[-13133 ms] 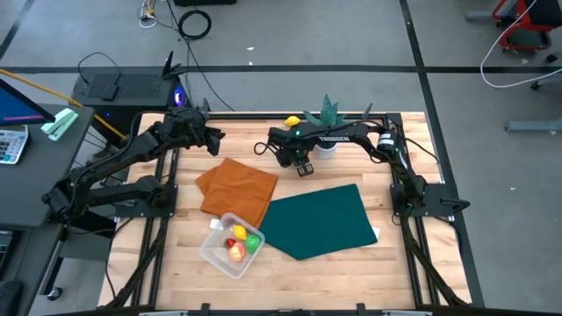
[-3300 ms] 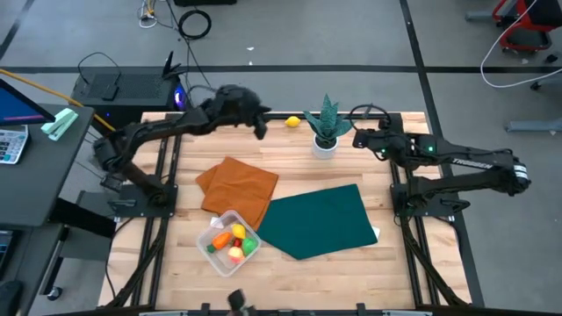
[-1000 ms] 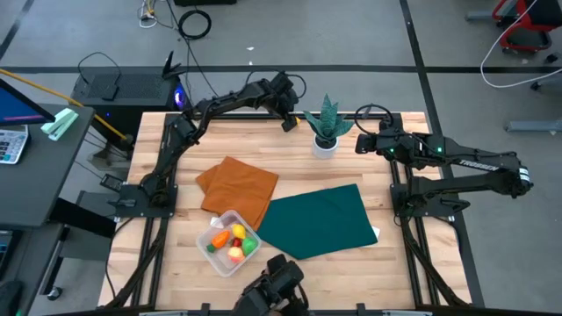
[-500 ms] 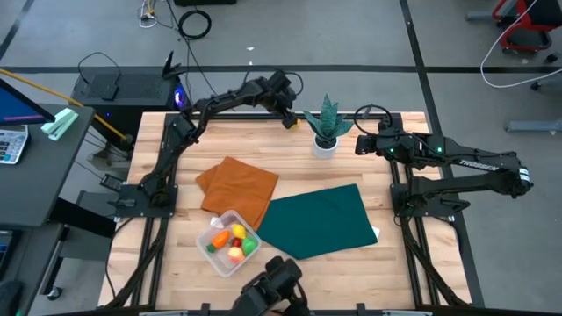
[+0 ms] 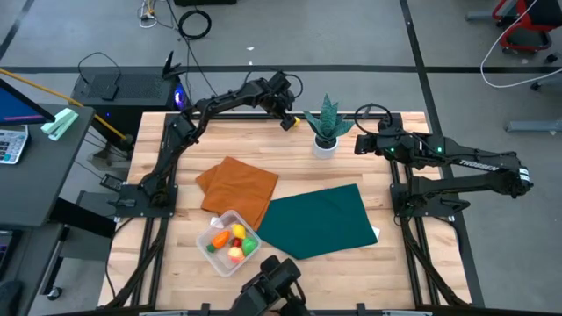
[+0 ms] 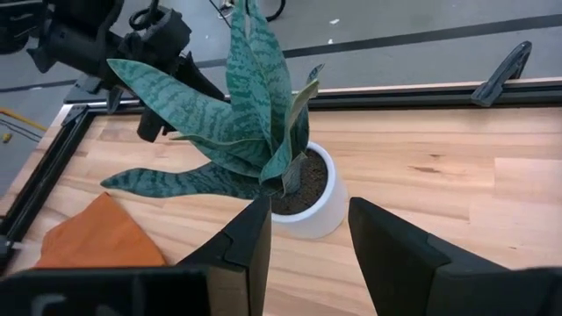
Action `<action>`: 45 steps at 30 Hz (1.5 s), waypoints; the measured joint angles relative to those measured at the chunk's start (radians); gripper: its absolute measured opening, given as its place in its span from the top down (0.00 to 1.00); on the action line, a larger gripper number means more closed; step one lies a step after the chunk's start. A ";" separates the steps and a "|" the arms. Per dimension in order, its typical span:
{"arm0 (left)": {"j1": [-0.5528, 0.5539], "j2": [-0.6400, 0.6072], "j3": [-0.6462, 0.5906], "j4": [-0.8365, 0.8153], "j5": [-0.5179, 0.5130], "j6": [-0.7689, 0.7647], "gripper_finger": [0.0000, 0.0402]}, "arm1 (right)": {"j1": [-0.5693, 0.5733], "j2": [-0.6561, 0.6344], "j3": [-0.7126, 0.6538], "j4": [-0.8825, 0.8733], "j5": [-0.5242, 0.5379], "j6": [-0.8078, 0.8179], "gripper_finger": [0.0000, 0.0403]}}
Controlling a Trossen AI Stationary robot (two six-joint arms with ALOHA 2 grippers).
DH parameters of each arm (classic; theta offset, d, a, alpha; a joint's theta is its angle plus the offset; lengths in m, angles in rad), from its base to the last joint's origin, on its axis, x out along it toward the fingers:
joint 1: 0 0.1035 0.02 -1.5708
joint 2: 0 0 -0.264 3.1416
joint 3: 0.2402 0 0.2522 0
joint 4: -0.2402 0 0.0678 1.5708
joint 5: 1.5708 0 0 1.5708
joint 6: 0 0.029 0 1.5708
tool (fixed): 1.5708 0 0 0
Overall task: Pick and placing Produce into tupperware
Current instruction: Put the lemon into the transparent container
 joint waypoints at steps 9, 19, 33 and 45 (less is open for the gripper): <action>0.011 0.025 -0.001 0.017 0.009 -0.042 0.16 | 0.000 0.000 0.000 0.014 -0.015 0.000 0.70; 0.008 0.028 0.038 0.107 0.002 -0.051 0.16 | 0.000 0.000 0.000 0.019 -0.016 0.000 0.70; -0.015 0.156 0.228 0.001 -0.150 0.008 0.16 | 0.000 0.001 0.000 0.022 -0.017 0.000 0.70; -0.001 0.171 0.265 0.004 -0.139 0.029 0.16 | 0.000 0.001 0.000 0.023 -0.025 0.001 0.70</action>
